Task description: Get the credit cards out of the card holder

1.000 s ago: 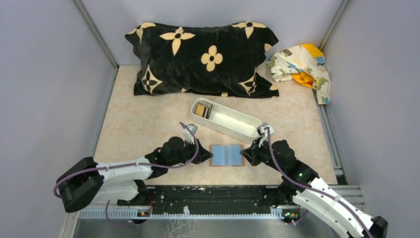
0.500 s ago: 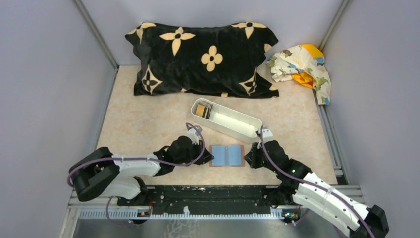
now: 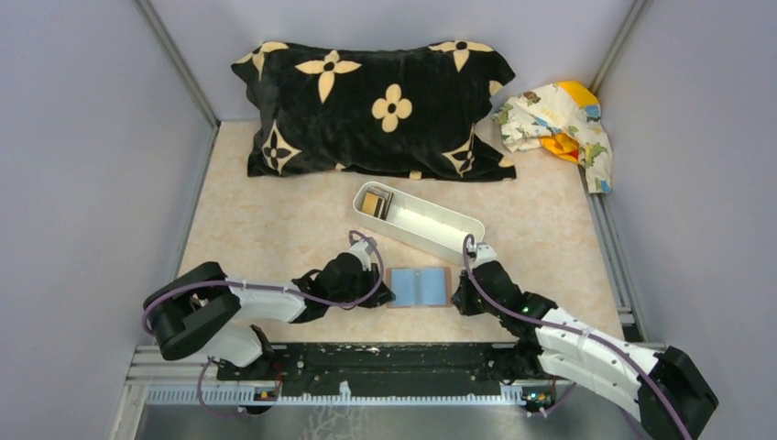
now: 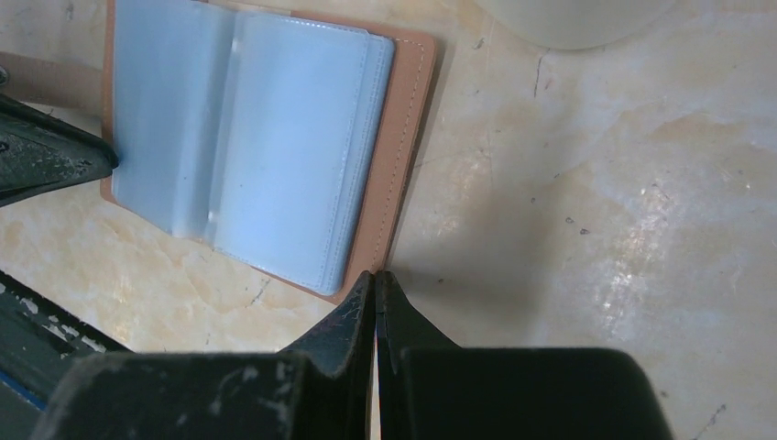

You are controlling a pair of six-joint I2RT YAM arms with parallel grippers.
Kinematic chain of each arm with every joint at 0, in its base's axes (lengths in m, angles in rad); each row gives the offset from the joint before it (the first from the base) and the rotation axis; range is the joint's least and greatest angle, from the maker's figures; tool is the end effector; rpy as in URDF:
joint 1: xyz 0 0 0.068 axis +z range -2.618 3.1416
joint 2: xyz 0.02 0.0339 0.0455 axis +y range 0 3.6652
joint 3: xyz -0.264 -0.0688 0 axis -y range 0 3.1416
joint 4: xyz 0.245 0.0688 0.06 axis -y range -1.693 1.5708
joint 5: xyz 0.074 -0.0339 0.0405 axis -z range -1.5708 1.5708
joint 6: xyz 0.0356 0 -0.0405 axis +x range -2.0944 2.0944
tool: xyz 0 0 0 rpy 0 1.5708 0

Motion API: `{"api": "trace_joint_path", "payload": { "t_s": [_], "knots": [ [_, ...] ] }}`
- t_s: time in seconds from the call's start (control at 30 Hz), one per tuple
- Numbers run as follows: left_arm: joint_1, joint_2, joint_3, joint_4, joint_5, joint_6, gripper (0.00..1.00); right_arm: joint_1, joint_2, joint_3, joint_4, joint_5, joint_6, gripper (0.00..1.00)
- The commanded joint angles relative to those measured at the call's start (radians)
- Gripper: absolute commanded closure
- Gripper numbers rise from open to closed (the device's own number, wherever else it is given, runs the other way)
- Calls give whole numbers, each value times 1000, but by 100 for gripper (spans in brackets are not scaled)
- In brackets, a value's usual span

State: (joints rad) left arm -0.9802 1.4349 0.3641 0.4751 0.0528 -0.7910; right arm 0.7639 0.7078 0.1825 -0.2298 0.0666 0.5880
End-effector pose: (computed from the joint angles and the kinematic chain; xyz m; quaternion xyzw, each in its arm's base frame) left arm 0.1349 -0.2046 0.1274 0.0957 0.8781 -0.3774 0.2783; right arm 0.1036 0.0960 0.1391 -0.0674 0.9151 0.2242 0.3284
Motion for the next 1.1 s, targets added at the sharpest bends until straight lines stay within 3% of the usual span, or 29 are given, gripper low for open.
{"api": "trace_joint_path", "payload": {
  "t_s": [0.0, 0.57, 0.9, 1.07],
  "knots": [
    [-5, 15, 20, 0, 10, -7, 88, 12, 44, -5, 134, -14, 3, 100],
    [-5, 32, 37, -11, 18, -13, 86, 36, 169, 23, 256, -51, -6, 100],
    [-5, 16, 25, -16, 9, -18, 85, 58, 35, 94, 108, 77, -6, 100],
    [-5, -36, 6, -40, -16, -6, 85, 59, 79, 86, 151, 50, -6, 100]
  ]
}}
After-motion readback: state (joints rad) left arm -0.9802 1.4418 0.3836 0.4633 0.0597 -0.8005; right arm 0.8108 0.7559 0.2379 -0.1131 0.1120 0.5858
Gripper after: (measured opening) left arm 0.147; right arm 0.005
